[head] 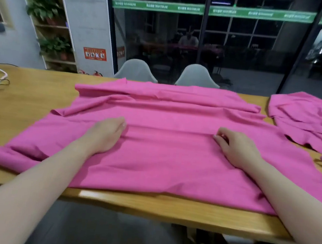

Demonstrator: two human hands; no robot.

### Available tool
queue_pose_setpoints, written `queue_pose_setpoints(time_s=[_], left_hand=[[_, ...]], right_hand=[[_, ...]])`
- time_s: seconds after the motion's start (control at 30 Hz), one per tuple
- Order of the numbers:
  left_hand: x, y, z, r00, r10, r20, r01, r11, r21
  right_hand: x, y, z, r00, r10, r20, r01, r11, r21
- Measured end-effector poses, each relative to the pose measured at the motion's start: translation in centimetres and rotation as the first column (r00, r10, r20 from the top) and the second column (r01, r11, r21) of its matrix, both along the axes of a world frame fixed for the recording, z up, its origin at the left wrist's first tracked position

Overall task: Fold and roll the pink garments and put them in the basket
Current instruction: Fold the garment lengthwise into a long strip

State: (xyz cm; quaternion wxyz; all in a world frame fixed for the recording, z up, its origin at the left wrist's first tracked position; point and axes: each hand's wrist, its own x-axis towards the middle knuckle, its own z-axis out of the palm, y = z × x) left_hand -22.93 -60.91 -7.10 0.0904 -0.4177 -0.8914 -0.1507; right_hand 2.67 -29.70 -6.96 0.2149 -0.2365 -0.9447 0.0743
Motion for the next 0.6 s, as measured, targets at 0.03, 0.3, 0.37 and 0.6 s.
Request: queue_pose_setpoints(time_s=[0.03,0.3,0.37,0.6], left_hand=[[-0.3,0.1,-0.3,1.0,-0.013,0.005,0.013,1.0,0.016],[0.1,0.0,-0.7,1.0,-0.024,-0.005,0.025,1.0,0.018],[0.5,-0.2,-0.6,1.0,-0.018,0.001,0.018,1.0,0.02],[3.0,-2.4,-0.6,1.0,-0.017,0.005,0.017,1.0,0.013]], right_hand=[[0.0,0.3,-0.3,1.0,-0.002,-0.024,0.002,1.0,0.0],[-0.2,0.1,-1.2,0.999,-0.028,-0.039,0.028,1.0,-0.003],[-0.1,-0.1,-1.1,0.999,-0.03,-0.039,0.029,0.999,-0.023],[2.7,-2.3,-1.0,0.998,-0.031,-0.046,0.028,0.998,-0.06]])
